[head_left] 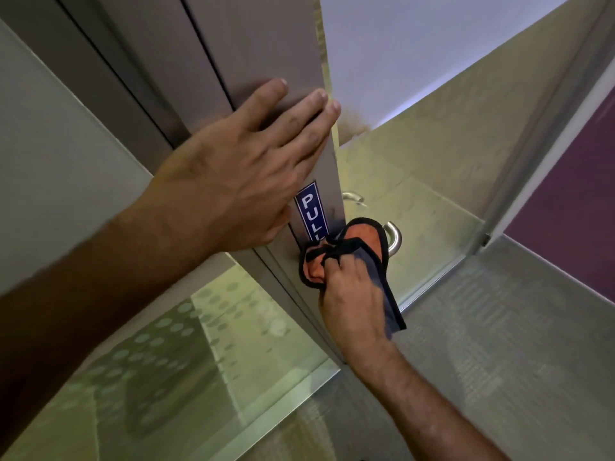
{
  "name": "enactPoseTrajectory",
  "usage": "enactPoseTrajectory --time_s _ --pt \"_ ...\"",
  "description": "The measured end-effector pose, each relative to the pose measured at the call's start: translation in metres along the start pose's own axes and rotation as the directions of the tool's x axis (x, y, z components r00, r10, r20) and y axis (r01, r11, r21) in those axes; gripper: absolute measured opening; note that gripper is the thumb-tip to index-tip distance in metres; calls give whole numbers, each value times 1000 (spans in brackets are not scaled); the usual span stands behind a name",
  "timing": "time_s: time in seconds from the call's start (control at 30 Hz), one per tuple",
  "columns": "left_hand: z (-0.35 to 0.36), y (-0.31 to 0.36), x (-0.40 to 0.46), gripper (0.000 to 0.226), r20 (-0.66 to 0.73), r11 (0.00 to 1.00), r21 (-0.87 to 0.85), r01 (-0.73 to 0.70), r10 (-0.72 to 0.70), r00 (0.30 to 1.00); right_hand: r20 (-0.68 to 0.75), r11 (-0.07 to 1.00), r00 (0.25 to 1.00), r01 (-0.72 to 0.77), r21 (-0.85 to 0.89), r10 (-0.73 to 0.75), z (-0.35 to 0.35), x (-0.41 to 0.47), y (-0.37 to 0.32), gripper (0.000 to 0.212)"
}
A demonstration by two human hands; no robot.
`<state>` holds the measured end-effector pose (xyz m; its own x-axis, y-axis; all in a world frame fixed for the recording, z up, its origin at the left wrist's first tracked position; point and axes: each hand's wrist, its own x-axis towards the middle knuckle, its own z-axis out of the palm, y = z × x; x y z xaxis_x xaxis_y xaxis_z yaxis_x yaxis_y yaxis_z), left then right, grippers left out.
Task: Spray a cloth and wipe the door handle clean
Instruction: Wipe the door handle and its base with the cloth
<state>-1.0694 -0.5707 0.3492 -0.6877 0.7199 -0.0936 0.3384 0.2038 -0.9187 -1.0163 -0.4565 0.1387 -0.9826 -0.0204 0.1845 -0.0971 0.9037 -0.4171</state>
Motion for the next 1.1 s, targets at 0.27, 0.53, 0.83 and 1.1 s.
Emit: enactPoseTrajectory --time_s 0.27,0.53,0.83,1.1 --pt "-6 -1 1 91 49 1000 -8 22 -22 999 55 992 992 113 57 -116 5 -21 21 46" --pt "-3 -1 2 87 -14 1000 -22 20 -21 1000 -296 963 954 122 242 -47 -6 -2 26 51" --pt "-1 -1 0 84 48 998 -49 -49 51 998 -157 980 967 200 -12 -200 27 -9 32 58" --pt "-2 2 1 83 105 997 -54 -54 59 993 -93 1000 995 20 -4 -20 -9 42 101 44"
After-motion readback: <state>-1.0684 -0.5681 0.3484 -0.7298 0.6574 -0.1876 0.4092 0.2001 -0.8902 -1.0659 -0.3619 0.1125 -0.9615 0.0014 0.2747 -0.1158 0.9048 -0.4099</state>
